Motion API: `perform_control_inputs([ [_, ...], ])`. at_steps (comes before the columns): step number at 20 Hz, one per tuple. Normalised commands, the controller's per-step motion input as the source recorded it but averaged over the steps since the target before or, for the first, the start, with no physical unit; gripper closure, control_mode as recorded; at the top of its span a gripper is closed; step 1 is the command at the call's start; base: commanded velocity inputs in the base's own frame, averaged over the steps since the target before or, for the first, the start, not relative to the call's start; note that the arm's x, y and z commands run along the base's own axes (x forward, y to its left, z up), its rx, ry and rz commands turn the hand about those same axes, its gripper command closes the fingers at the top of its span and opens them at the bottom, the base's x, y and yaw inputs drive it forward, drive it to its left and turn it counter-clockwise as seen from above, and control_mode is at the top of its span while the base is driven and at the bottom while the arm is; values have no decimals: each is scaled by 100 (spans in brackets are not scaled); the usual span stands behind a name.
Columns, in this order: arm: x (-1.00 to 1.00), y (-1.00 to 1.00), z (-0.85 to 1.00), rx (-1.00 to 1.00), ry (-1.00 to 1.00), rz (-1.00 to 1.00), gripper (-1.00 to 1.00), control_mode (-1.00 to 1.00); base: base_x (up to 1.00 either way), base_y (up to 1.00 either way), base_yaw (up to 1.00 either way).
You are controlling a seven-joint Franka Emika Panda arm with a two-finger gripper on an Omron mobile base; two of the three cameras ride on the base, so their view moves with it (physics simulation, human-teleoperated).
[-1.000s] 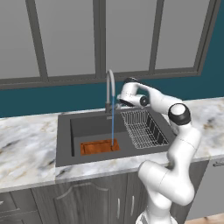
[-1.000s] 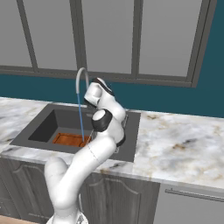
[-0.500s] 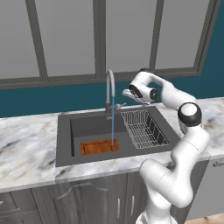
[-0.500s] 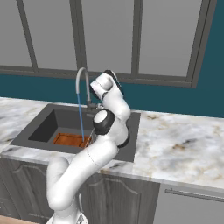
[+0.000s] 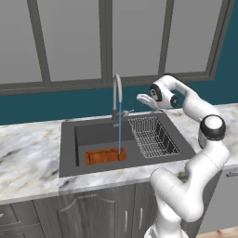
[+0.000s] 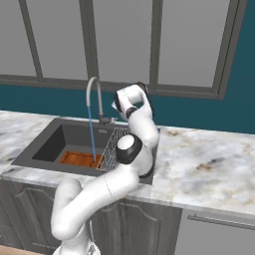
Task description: Turn on the sink faucet with hot water and rinse the cutting board for ten seconds, then turn off the faucet. Push the cutting board to reach the water if necessary.
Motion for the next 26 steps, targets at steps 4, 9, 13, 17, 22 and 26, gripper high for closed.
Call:
perform_control_inputs([
  [4,-3,-3,12,5,17,5,100,-100,0,0,0],
  [9,-4,0,7,2,21,2,100,-100,0,0,0],
  [13,-10,0,12,2,21,1,100,-100,0,0,0],
  [17,-9,0,19,3,22,1,100,-100,0,0,0],
  [22,0,0,28,4,20,0,100,-100,0,0,0],
  [26,0,-6,37,4,16,0,100,-100,0,0,0],
])
